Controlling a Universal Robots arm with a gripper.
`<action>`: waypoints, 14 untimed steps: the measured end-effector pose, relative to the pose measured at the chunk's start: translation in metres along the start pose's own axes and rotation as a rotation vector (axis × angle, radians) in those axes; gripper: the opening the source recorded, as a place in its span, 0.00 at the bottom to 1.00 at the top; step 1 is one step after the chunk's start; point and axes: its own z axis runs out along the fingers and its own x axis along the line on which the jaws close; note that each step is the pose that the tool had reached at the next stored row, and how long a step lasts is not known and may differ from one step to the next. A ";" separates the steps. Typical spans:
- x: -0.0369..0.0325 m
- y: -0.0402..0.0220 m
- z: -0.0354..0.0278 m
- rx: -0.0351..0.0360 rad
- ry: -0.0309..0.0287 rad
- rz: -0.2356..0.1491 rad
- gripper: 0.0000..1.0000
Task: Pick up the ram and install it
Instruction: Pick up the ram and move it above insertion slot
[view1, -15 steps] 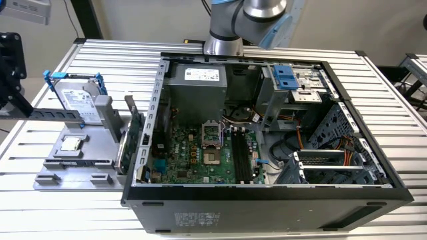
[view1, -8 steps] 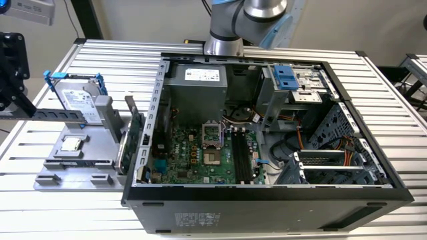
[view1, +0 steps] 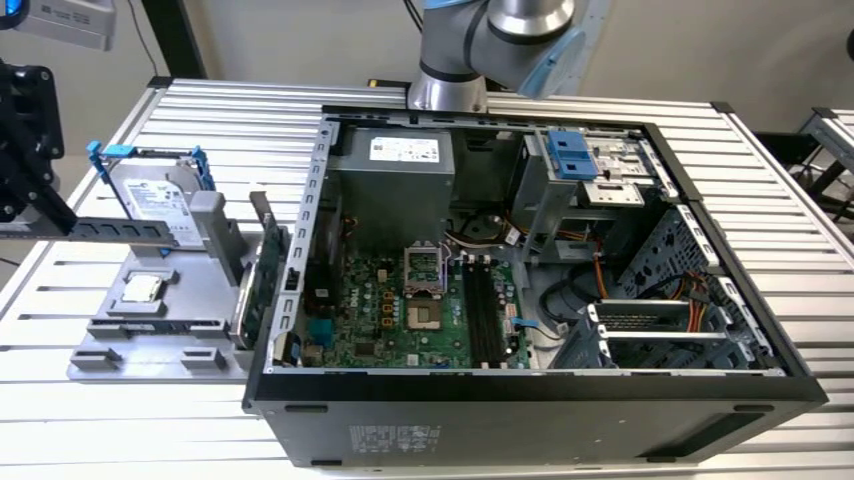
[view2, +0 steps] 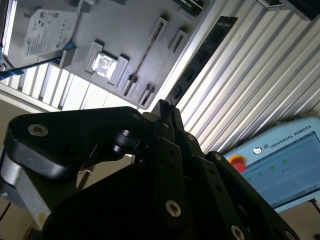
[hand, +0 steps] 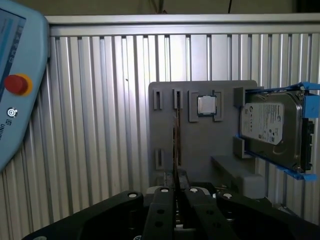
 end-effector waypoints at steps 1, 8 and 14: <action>-0.0001 -0.0012 -0.0001 -0.0001 0.0001 0.000 0.00; -0.0004 -0.0103 0.0000 0.0000 0.0000 0.000 0.00; -0.0008 -0.0174 0.0001 0.0000 0.0000 0.000 0.00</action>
